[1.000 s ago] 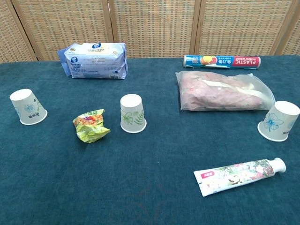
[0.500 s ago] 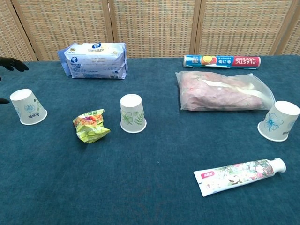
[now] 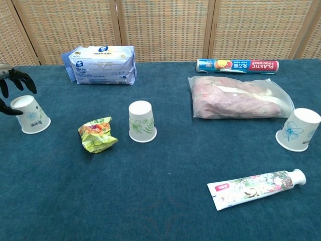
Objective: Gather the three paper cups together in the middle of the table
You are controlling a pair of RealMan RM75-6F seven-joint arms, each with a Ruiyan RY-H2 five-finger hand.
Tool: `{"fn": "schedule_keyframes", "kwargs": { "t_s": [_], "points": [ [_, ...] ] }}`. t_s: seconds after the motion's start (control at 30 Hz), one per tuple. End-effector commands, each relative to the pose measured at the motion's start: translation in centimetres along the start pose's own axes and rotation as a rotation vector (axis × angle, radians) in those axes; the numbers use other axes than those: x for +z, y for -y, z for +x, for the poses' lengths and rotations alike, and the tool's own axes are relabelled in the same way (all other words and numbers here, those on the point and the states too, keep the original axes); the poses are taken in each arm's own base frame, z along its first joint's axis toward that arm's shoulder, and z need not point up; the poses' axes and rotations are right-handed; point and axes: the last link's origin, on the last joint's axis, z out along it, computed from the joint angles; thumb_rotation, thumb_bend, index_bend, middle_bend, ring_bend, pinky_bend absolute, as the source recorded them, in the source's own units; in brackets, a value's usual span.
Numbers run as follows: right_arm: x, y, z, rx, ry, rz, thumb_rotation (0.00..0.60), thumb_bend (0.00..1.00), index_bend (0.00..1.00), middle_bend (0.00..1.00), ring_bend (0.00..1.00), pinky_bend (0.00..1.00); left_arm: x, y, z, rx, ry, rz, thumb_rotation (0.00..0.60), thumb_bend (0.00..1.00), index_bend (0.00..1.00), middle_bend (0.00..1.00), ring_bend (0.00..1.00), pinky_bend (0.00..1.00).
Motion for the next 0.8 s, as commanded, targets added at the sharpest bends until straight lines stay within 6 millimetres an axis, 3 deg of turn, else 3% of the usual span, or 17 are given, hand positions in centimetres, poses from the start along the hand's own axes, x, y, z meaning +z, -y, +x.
{"fn": "schedule_keyframes", "kwargs": {
  "t_s": [0.03, 0.27, 0.57, 0.7, 0.8],
  "points": [
    [0.0, 0.0, 0.0, 0.002, -0.001, -0.001, 0.600, 0.00, 0.00, 0.00, 0.00, 0.00, 0.3, -0.4, -0.1, 0.004, -0.004, 0.006, 0.600, 0.23, 0.40, 0.33, 0.30, 0.43],
    [0.0, -0.2, 0.1, 0.008, -0.004, -0.004, 0.600, 0.00, 0.00, 0.00, 0.00, 0.00, 0.5, -0.4, 0.0, 0.000, -0.014, 0.027, 0.600, 0.31, 0.48, 0.42, 0.36, 0.48],
    [0.0, -0.2, 0.2, 0.010, -0.003, -0.006, 0.600, 0.00, 0.00, 0.00, 0.00, 0.00, 0.1, -0.8, 1.5, -0.015, -0.055, 0.001, 0.600, 0.31, 0.48, 0.43, 0.37, 0.48],
    [0.1, -0.2, 0.2, 0.009, -0.002, -0.008, 0.600, 0.00, 0.00, 0.00, 0.00, 0.00, -0.6, -2.5, 3.7, -0.041, -0.120, -0.072, 0.600, 0.31, 0.48, 0.43, 0.37, 0.48],
    [0.1, -0.2, 0.1, 0.006, 0.003, -0.007, 0.600, 0.00, 0.00, 0.00, 0.00, 0.00, -1.8, -6.0, 7.1, -0.060, -0.210, -0.207, 0.600, 0.31, 0.48, 0.43, 0.37, 0.48]
  ]
}}
